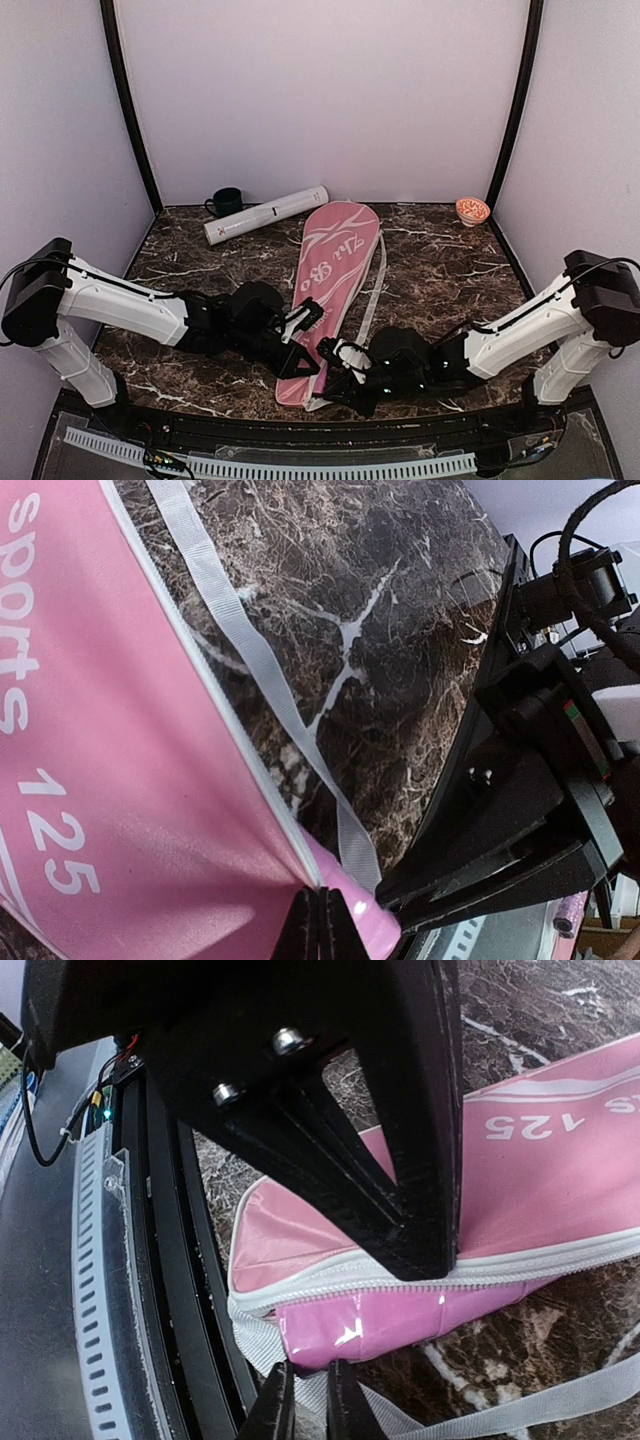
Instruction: Pack up the badminton gear
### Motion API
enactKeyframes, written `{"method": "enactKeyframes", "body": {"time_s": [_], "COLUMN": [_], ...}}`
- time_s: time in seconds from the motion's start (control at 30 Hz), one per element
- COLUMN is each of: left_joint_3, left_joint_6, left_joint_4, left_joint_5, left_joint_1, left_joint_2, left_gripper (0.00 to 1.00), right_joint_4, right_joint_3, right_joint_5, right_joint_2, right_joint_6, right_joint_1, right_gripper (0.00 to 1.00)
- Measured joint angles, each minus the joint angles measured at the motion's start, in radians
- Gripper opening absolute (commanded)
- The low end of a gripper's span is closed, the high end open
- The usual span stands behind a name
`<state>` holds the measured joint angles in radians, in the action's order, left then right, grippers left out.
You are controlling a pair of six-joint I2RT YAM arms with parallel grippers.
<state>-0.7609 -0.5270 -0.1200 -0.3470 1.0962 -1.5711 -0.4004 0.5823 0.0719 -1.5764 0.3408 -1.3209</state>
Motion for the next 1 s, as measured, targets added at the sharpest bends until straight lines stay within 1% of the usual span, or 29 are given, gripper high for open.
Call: {"method": "enactKeyframes", "body": {"time_s": [0.03, 0.1, 0.33, 0.57, 0.63, 0.73, 0.9, 1.0], "left_joint_3": [0.003, 0.008, 0.013, 0.014, 0.014, 0.014, 0.014, 0.012], "left_joint_6": [0.0, 0.0, -0.011, -0.011, -0.011, -0.01, -0.006, 0.005], "left_joint_4": [0.0, -0.002, 0.005, 0.003, 0.006, 0.014, 0.034, 0.071], "left_joint_5": [0.0, 0.0, -0.128, -0.151, -0.151, -0.15, -0.132, -0.107], "left_joint_1": [0.0, -0.002, 0.014, 0.016, 0.02, 0.026, 0.028, 0.028], "left_joint_2": [0.0, 0.0, 0.002, 0.003, 0.003, 0.003, 0.002, -0.003], "left_gripper": [0.0, 0.0, 0.0, 0.0, 0.0, 0.0, 0.0, 0.0], "right_joint_4": [-0.002, -0.01, -0.115, -0.16, -0.172, -0.176, -0.146, -0.127], "right_joint_3": [0.006, 0.023, 0.05, 0.035, 0.026, 0.0, -0.053, -0.073], "right_joint_5": [0.005, 0.021, -0.057, -0.065, -0.068, -0.068, -0.08, -0.101], "right_joint_2": [-0.01, -0.042, -0.172, -0.187, -0.18, -0.131, -0.008, 0.079], "right_joint_6": [-0.002, -0.011, -0.036, -0.042, -0.045, -0.048, -0.029, -0.012], "right_joint_1": [0.0, -0.001, 0.025, 0.01, -0.002, -0.024, -0.035, -0.035], "right_gripper": [0.0, 0.0, 0.0, 0.0, 0.04, 0.11, 0.22, 0.28]}}
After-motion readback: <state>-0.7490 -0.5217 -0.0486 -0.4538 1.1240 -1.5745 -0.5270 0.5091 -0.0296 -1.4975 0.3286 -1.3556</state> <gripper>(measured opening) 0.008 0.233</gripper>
